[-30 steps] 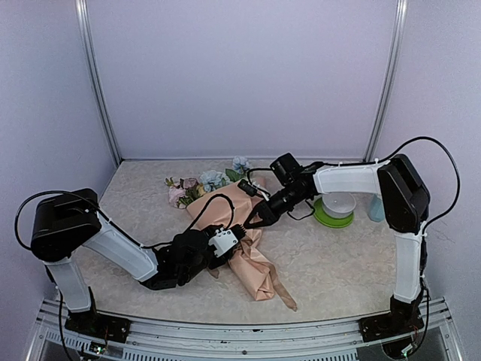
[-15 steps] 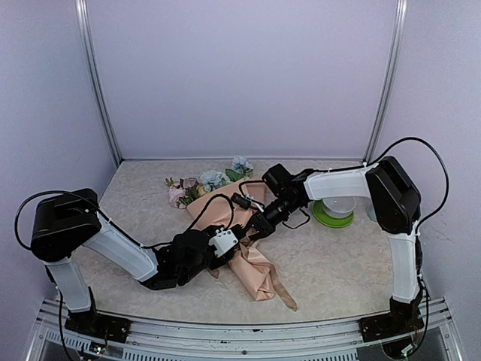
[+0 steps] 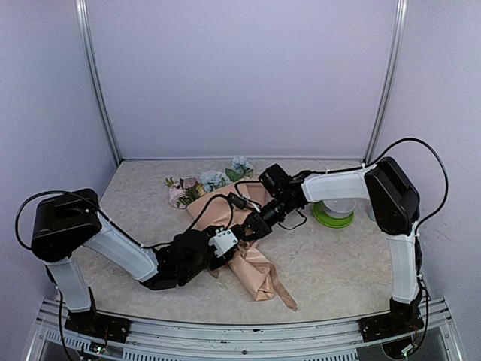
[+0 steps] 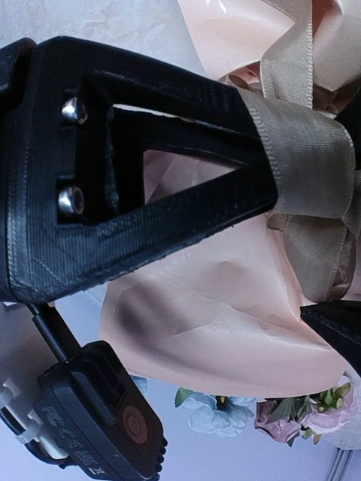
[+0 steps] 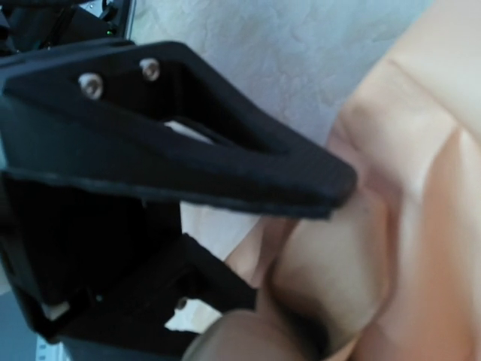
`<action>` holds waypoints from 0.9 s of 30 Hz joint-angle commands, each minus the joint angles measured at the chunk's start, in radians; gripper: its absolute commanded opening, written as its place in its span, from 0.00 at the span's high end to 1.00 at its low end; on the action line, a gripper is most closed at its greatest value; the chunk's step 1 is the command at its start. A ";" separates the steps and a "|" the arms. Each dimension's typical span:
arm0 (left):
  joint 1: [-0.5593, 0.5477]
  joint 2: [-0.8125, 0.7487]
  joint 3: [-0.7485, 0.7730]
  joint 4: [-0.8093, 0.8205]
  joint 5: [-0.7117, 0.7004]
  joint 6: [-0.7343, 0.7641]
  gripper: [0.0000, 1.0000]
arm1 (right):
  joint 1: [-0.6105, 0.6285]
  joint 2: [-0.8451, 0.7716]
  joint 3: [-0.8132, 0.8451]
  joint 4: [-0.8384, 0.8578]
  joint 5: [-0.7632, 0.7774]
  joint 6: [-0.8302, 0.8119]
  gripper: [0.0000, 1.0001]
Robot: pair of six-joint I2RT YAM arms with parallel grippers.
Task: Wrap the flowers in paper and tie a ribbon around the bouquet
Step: Cross the half-tied ribbon over the folded bouquet.
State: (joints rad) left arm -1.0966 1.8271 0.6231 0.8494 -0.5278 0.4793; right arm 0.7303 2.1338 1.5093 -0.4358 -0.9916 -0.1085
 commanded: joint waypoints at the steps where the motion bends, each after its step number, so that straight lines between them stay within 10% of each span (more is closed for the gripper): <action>1: -0.005 0.021 0.010 0.021 0.007 -0.014 0.42 | 0.017 0.014 0.001 0.008 -0.033 -0.003 0.78; 15: 0.012 0.001 0.002 0.020 0.005 -0.045 0.42 | 0.038 0.016 0.011 -0.012 0.074 0.000 1.00; 27: 0.014 -0.195 -0.117 -0.038 0.115 -0.115 0.40 | 0.013 -0.072 -0.005 0.009 0.156 0.031 1.00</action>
State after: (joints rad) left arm -1.0878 1.7351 0.5491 0.8322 -0.4931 0.4179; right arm 0.7498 2.1311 1.5089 -0.4393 -0.8715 -0.0914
